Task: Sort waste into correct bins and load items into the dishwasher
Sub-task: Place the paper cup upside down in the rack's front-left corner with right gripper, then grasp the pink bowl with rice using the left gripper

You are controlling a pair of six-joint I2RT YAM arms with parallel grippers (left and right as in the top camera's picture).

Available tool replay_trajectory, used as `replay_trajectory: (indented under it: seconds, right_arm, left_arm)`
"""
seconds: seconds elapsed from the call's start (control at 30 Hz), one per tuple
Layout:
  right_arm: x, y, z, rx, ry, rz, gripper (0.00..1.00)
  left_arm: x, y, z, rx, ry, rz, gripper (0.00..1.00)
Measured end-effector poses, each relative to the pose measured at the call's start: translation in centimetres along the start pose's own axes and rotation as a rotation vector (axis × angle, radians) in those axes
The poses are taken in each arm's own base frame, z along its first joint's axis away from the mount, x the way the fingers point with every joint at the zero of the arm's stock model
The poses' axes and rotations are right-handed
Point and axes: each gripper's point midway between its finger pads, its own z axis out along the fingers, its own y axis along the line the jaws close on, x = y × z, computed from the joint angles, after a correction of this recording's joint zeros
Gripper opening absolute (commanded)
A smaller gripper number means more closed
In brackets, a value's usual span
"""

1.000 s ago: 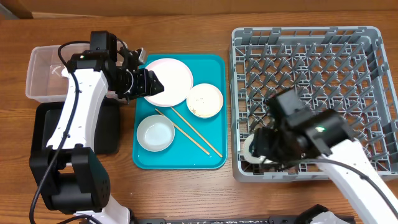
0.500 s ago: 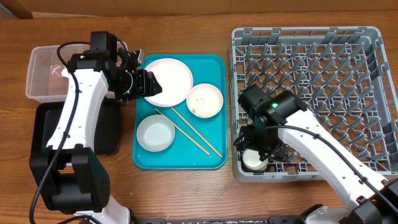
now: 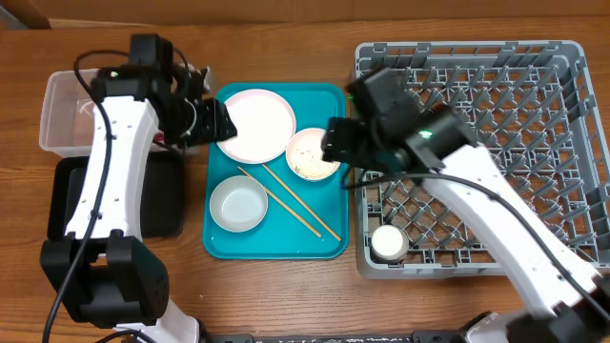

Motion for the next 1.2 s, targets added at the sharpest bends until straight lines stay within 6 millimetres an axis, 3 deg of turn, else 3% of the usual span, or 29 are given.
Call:
replay_trajectory:
  seconds: [0.13,0.23,0.47,0.8,0.9,0.93,0.97,1.0,1.13,1.2]
  right_arm:
    - [1.3,-0.2,6.4,0.09,0.094,0.092,0.59]
    - [1.9,-1.0,8.7,0.142,0.128,0.137,0.59]
    - [1.2,-1.3,9.0,0.165,0.085,0.173,0.59]
    - [0.3,-2.6,8.7,0.222,0.035,0.204,0.6]
    - [-1.1,-4.0,6.8,0.243,0.032,0.231,0.64]
    - [-5.4,-5.8,1.8,0.212,-0.064,0.286,0.66]
    - [-7.9,-7.1,-2.4,0.181,-0.159,0.317,0.67]
    - [-8.7,-7.8,-4.5,0.168,-0.195,0.328,0.68]
    - [-9.5,-12.3,-12.6,0.178,-0.333,0.384,0.7]
    - [-9.0,-13.9,-14.5,0.2,-0.356,0.41,0.71]
  left_arm:
    - [-1.5,0.1,-1.2,-0.039,-0.058,0.017,0.56]
    - [-1.5,0.9,-1.3,-0.083,-0.059,0.012,0.56]
    - [-1.5,1.1,-1.2,-0.121,-0.056,0.023,0.56]
    - [-1.5,-3.0,0.5,-0.154,-0.064,0.149,0.58]
    - [-1.7,-4.8,1.1,-0.147,-0.082,0.21,0.59]
    - [-1.8,-6.2,1.5,-0.137,-0.092,0.267,0.59]
    - [-1.6,-8.1,2.0,-0.121,-0.096,0.352,0.59]
    - [-1.4,-9.7,2.4,-0.11,-0.104,0.439,0.6]
    - [-0.3,-13.7,4.0,-0.081,-0.096,0.667,0.61]
    - [0.9,-15.3,5.5,-0.068,-0.059,0.766,0.61]
